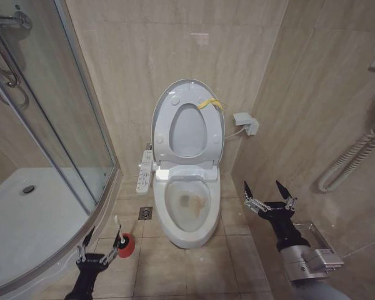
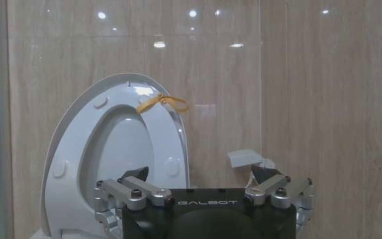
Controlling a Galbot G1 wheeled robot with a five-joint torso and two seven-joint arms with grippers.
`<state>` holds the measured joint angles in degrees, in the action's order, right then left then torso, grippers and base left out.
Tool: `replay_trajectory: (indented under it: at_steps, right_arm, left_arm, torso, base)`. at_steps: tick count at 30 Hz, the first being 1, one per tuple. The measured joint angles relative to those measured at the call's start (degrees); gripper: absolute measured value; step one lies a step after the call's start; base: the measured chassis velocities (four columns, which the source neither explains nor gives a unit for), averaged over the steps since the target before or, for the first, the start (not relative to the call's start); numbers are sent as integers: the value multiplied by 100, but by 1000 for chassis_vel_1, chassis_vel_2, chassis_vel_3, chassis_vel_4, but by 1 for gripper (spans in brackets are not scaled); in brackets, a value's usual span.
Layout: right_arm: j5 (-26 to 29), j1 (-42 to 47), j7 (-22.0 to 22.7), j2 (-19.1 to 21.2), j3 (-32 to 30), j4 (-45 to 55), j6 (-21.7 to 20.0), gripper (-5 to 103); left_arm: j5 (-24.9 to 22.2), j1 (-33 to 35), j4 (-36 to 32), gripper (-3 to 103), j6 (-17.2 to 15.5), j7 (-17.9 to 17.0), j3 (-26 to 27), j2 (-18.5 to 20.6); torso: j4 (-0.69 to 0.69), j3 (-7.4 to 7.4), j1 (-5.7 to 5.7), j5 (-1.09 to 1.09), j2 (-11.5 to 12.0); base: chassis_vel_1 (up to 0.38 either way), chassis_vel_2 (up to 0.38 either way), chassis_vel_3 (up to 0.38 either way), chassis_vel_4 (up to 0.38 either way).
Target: Open the toilet lid, clean the toilet bowl with a toilet brush, close the toilet lid, and flush.
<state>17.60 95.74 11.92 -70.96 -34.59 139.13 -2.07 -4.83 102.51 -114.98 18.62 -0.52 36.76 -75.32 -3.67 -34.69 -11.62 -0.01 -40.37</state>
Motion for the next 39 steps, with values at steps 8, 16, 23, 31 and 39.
replay_trajectory:
  at_steps: [8,16,23,31,39]
  right_arm:
    - [2,0,0,0,0,0,0,100]
    - [4,0,0,0,0,0,0,100]
    - [3,0,0,0,0,0,0,100]
    - [1,0,0,0,0,0,0,100]
    - [-1,0,0,0,0,0,0,100]
  left_arm:
    - [-49,-96,313,89,122,71,60,1]
    - [-446,-556,1456,86,441,317,313,48]
    - [-488,-610,1561,90,480,342,326,55]
    - [-863,-1391,2553,92,794,569,183,196]
    - [-1074,-1982,2980,92,760,893,-72,357]
  torso:
    - [-1,0,0,1,0]
    - [0,0,-1,-2,1]
    - [1,0,0,1,1]
    - [0,0,-1,2,1]
    - [-2,0,-1,-1,0]
  base:
    - [0,0,0,0]
    - [0,0,0,0]
    - [0,0,0,0]
    - [0,0,0,0]
    - [0,0,0,0]
